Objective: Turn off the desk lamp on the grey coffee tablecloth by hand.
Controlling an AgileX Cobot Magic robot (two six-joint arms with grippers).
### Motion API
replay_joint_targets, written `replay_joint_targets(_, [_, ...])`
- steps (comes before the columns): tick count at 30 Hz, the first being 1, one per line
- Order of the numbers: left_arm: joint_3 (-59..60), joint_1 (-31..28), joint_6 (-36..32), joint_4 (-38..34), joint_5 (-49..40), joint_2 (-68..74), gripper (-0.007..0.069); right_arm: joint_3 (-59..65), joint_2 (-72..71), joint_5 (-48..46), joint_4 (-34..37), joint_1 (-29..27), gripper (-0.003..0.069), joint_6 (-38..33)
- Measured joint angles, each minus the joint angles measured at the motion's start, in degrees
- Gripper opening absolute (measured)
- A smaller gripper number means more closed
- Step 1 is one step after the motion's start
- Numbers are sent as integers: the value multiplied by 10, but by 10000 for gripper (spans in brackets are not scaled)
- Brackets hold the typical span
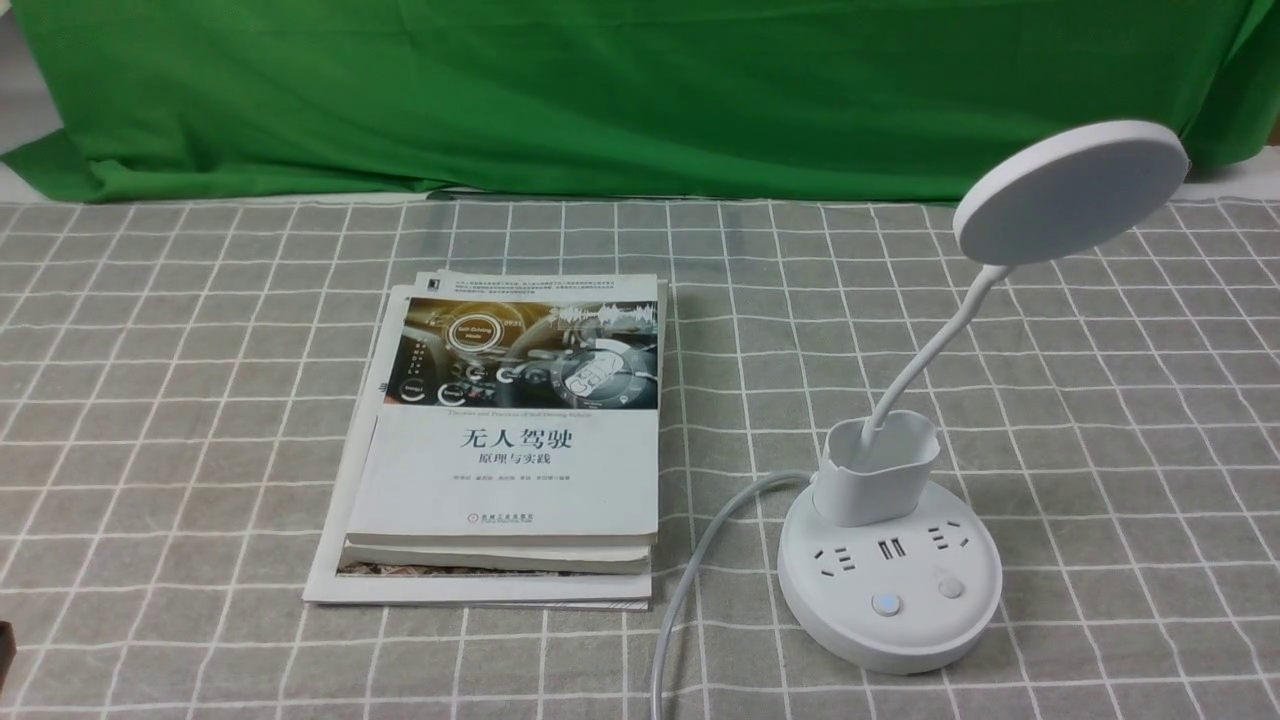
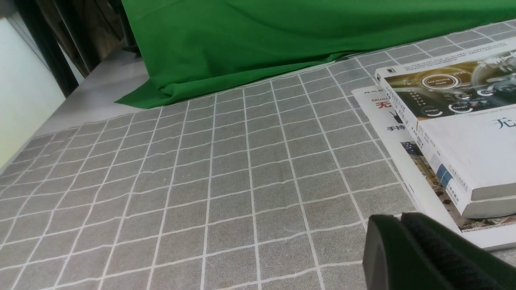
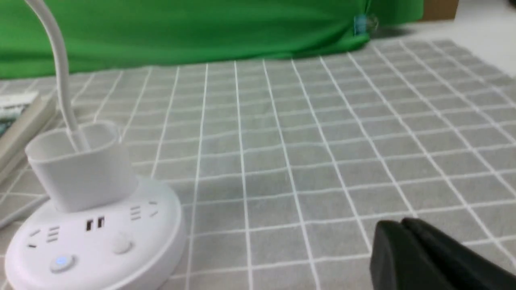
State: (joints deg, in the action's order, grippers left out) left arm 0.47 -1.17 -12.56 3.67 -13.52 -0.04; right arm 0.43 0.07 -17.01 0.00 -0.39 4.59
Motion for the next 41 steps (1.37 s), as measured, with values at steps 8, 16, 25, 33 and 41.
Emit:
replay_joint_targets(8, [0,0,0,0,0,0,20,0,0,-3,0,0,50,4])
replay_joint_targets(16, [0,0,0,0,0,0,20,0,0,1,0,0,50,-13])
replay_joint_targets(25, [0,0,0,0,0,0,20,0,0,19,0,0,55,-82])
replay_joint_targets(33, [0,0,0,0,0,0,20,0,0,21,0,0,53,-113])
replay_joint_targets(41, [0,0,0,0,0,0,20,0,0,21,0,0,53,-101])
